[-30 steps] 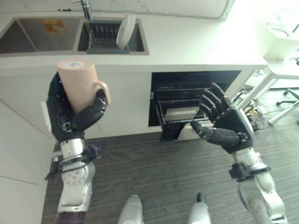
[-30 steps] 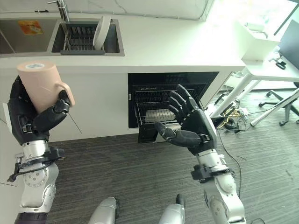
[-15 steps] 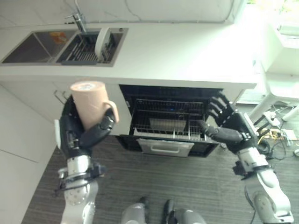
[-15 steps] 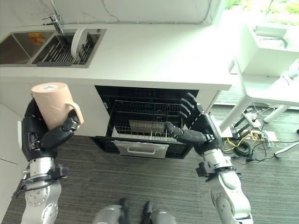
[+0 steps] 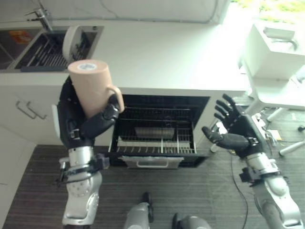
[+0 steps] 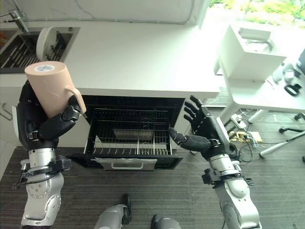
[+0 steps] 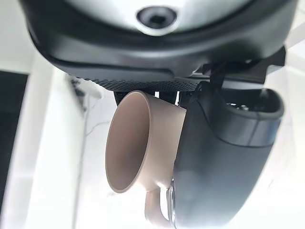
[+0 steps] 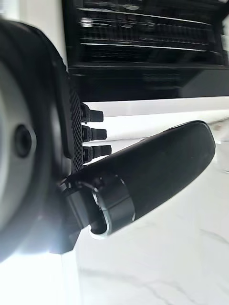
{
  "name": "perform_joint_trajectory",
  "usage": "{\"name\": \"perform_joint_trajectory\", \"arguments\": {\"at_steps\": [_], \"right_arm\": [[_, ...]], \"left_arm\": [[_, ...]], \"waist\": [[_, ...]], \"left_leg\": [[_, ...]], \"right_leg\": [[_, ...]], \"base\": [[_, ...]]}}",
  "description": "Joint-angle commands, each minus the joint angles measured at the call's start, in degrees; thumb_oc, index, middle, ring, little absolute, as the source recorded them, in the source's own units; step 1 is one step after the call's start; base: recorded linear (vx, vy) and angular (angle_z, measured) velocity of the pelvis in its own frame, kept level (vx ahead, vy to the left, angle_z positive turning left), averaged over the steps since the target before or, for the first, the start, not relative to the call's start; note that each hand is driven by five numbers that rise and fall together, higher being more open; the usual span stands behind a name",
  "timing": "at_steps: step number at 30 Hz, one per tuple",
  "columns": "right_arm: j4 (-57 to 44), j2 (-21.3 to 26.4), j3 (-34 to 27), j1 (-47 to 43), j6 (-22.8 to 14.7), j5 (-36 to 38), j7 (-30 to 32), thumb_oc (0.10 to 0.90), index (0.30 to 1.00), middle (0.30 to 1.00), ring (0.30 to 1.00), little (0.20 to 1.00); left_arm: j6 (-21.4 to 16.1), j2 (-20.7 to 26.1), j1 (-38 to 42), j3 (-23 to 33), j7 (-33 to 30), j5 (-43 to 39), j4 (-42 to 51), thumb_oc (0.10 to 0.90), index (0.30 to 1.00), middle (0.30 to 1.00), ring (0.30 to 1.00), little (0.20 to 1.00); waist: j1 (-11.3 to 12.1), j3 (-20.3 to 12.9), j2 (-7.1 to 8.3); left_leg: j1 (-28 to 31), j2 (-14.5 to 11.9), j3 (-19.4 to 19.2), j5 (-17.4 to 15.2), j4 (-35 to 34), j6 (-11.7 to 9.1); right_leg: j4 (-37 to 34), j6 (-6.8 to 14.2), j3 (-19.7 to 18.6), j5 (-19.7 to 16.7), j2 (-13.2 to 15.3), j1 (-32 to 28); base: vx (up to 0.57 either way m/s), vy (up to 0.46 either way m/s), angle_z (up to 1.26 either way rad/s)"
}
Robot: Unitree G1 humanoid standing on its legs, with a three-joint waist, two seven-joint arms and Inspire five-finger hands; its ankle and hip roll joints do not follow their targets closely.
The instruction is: Place the dishes in the dishwasher.
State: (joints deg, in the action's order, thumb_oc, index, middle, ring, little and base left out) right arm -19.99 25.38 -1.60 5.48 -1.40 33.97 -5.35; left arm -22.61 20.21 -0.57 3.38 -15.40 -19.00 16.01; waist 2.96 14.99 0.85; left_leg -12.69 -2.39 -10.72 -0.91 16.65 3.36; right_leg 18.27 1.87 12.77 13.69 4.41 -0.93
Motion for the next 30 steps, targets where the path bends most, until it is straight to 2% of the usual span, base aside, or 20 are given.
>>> {"name": "perform_joint_trajectory", "arguments": {"at_steps": [1, 2, 3, 5, 6, 7, 8, 9, 10, 11, 13, 15, 19, 22, 26, 30], "right_arm": [[-3.81, -1.72, -1.58, -3.61, -5.78, -0.20, -0.21, 0.800, 0.900, 0.900, 0.900, 0.900], [-3.93, -2.52, -1.81, -3.23, -5.91, -0.04, -0.68, 0.800, 0.900, 0.900, 0.900, 0.900], [-4.15, -3.10, -1.81, -2.78, -6.00, -0.25, -1.05, 0.800, 0.900, 0.900, 0.900, 0.900], [-4.35, -3.73, -1.64, -2.24, -6.00, -0.97, -1.82, 0.800, 0.900, 0.900, 0.900, 0.900], [-4.25, -3.93, -1.57, -2.16, -5.94, -1.43, -1.93, 0.800, 0.900, 0.900, 0.900, 0.900], [-4.03, -3.96, -1.54, -2.20, -5.75, -1.38, -2.03, 0.800, 0.900, 0.900, 0.900, 0.900], [-3.57, -3.78, -1.39, -2.71, -5.42, 0.48, -2.02, 0.800, 0.900, 0.900, 0.900, 0.900], [-3.00, -3.61, -1.35, -3.20, -5.72, 2.24, -1.90, 0.800, 0.900, 0.900, 0.900, 0.900], [-2.88, -3.37, -0.96, -3.72, -6.20, 3.01, -1.82, 0.800, 0.900, 0.900, 0.900, 0.900], [-2.79, -2.78, -0.78, -3.97, -6.27, 3.29, -1.24, 0.800, 0.900, 0.900, 0.900, 0.900], [-3.33, -1.84, -0.60, -4.67, -4.95, 3.33, 0.30, 0.800, 0.900, 0.900, 0.900, 0.900], [-3.83, -0.48, -1.33, -5.73, -3.38, 4.10, -0.12, 0.800, 0.900, 0.900, 0.900, 0.900], [-4.25, -0.07, 0.18, -7.38, -0.30, 5.19, 1.35, 0.800, 0.900, 0.900, 0.900, 0.900], [-4.34, 0.17, 0.51, -6.85, -1.53, 4.57, -0.32, 0.800, 0.900, 0.900, 0.900, 0.900], [-4.14, 1.02, 0.73, -7.22, -0.76, 9.15, -3.12, 0.800, 0.900, 0.900, 0.900, 0.900], [-3.87, 1.24, 1.48, -8.67, -1.46, 9.73, -4.03, 0.800, 0.900, 0.900, 0.900, 0.900]], "left_arm": [[-7.04, 4.87, 1.07, 2.69, 2.51, 0.32, 4.14, 0.400, 0.300, 0.300, 0.300, 0.300], [-7.41, 4.81, 0.32, 3.27, 3.12, 0.72, 4.06, 0.400, 0.300, 0.300, 0.300, 0.300], [-7.58, 4.83, 0.02, 3.45, 3.17, 1.07, 3.90, 0.400, 0.300, 0.300, 0.300, 0.300], [-7.58, 4.73, -0.42, 3.91, 3.32, 1.40, 3.99, 0.400, 0.300, 0.300, 0.300, 0.300], [-7.50, 4.76, -0.50, 4.12, 3.27, 1.54, 4.06, 0.400, 0.300, 0.300, 0.300, 0.300], [-7.42, 4.87, -0.43, 4.27, 3.25, 1.56, 4.05, 0.400, 0.300, 0.300, 0.300, 0.300], [-7.37, 5.22, 0.13, 4.43, 2.98, 1.83, 3.99, 0.400, 0.300, 0.300, 0.300, 0.300], [-7.45, 5.41, 1.36, 3.98, 2.61, 2.86, 3.75, 0.400, 0.300, 0.300, 0.300, 0.300], [-7.42, 5.70, 2.84, 2.93, 1.55, 4.39, 3.35, 0.400, 0.300, 0.300, 0.300, 0.300], [-7.57, 5.73, 3.00, 2.25, 0.82, 5.37, 3.27, 0.400, 0.300, 0.300, 0.300, 0.300], [-7.32, 5.82, 2.74, 1.57, 0.02, 5.18, 3.60, 0.400, 0.300, 0.300, 0.300, 0.300], [-6.26, 5.51, 1.70, 2.07, -0.25, 4.91, 5.05, 0.400, 0.300, 0.300, 0.300, 0.300], [-3.79, 5.18, 1.25, 1.87, -1.33, 5.34, 5.71, 0.400, 0.300, 0.300, 0.300, 0.300], [-4.60, 5.51, 1.18, 1.09, 0.14, 7.83, 5.01, 0.400, 0.300, 0.300, 0.300, 0.300], [-4.69, 7.08, 2.35, -0.55, -1.46, 12.29, 2.70, 0.400, 0.300, 0.300, 0.300, 0.300], [-5.47, 7.71, 3.80, -2.95, -0.61, 16.38, 0.79, 0.400, 0.300, 0.300, 0.300, 0.300]], "waist": [[1.07, -7.00, 2.05], [0.63, -6.83, 1.37], [0.00, -6.33, 0.46], [-0.86, -5.86, -0.16], [-1.04, -5.78, -0.06], [-1.11, -5.70, 0.01], [-1.28, -5.56, 0.25], [-1.76, -4.93, 1.40], [-2.67, -4.93, 2.52], [-3.07, -5.02, 2.35], [-2.86, -5.45, 2.50], [-2.28, -6.60, 2.37], [-1.65, -8.67, 1.23], [-2.17, -8.80, 0.60], [-2.73, -9.19, -0.08], [-2.89, -9.35, -0.32]], "left_leg": [[-0.16, -0.95, 1.46, -5.06, 0.54, -4.53], [1.11, -1.02, 2.59, -5.50, 0.54, -4.10], [2.06, -1.08, 3.79, -5.89, 0.54, -3.72], [3.26, -0.97, 4.68, -6.51, 0.54, -3.42], [3.53, -0.90, 4.88, -6.69, 0.54, -3.52], [3.74, -1.02, 5.16, -6.72, 0.54, -3.71], [4.20, -1.65, 6.03, -6.76, 0.54, -4.51], [4.91, -1.68, 6.67, -7.36, 0.54, -5.47], [5.36, -0.79, 8.13, -8.67, 0.54, -5.56], [5.37, -1.32, 8.44, -8.14, 0.54, -5.66], [6.07, -2.03, 7.97, -8.98, 0.54, -6.36], [6.49, -2.88, 7.09, -9.35, 0.54, -6.85], [6.32, -4.07, 5.99, -9.67, 0.54, -7.40], [6.39, -4.58, 5.82, -9.52, 0.54, -7.66], [6.53, -4.60, 6.34, -9.53, 0.54, -7.89], [6.72, -4.66, 6.62, -9.62, 0.54, -8.10]], "right_leg": [[-1.08, 8.34, 3.07, -9.09, 4.05, -3.90], [-0.49, 9.76, 4.42, -17.19, 3.74, -5.28], [4.76, 9.93, 3.59, -19.13, 3.64, -3.35], [9.01, 9.41, 2.38, -19.63, 4.07, 0.88], [8.29, 9.02, 2.44, -19.57, 4.75, 2.23], [6.88, 8.69, 2.62, -19.30, 5.12, 2.81], [1.72, 8.06, 3.19, -18.31, 5.23, 2.80], [-1.08, 7.71, 2.70, -14.90, 6.93, 5.67], [-1.08, 8.12, -0.61, -15.66, 7.80, 7.84], [-1.08, 7.94, -2.37, -12.33, 7.07, 8.66], [-1.08, 8.11, -1.44, -11.19, 8.38, 9.09], [-1.08, 7.78, -0.70, -8.70, 8.21, 8.42], [-1.08, 6.65, -0.72, -6.67, 6.91, 7.38], [-1.08, 6.33, -0.98, -6.35, 6.57, 7.29], [-1.08, 6.30, -1.30, -5.91, 6.17, 6.96], [-1.08, 6.28, -1.40, -5.80, 6.07, 6.70]], "base": [[0.29, 0.184, 0.33], [0.26, 0.178, 0.34], [0.21, 0.150, 0.34], [0.09, 0.027, 0.20], [0.08, -0.055, 0.11], [0.08, -0.173, 0.09], [0.06, -0.364, 0.03], [0.08, -0.488, 0.03], [0.06, -0.413, 0.09], [0.11, -0.263, 0.41], [0.10, -0.156, 0.84], [0.07, -0.131, 0.29], [0.04, -0.124, -0.20], [0.01, -0.060, -0.16], [0.02, -0.033, -0.06], [0.01, -0.011, -0.01]]}}
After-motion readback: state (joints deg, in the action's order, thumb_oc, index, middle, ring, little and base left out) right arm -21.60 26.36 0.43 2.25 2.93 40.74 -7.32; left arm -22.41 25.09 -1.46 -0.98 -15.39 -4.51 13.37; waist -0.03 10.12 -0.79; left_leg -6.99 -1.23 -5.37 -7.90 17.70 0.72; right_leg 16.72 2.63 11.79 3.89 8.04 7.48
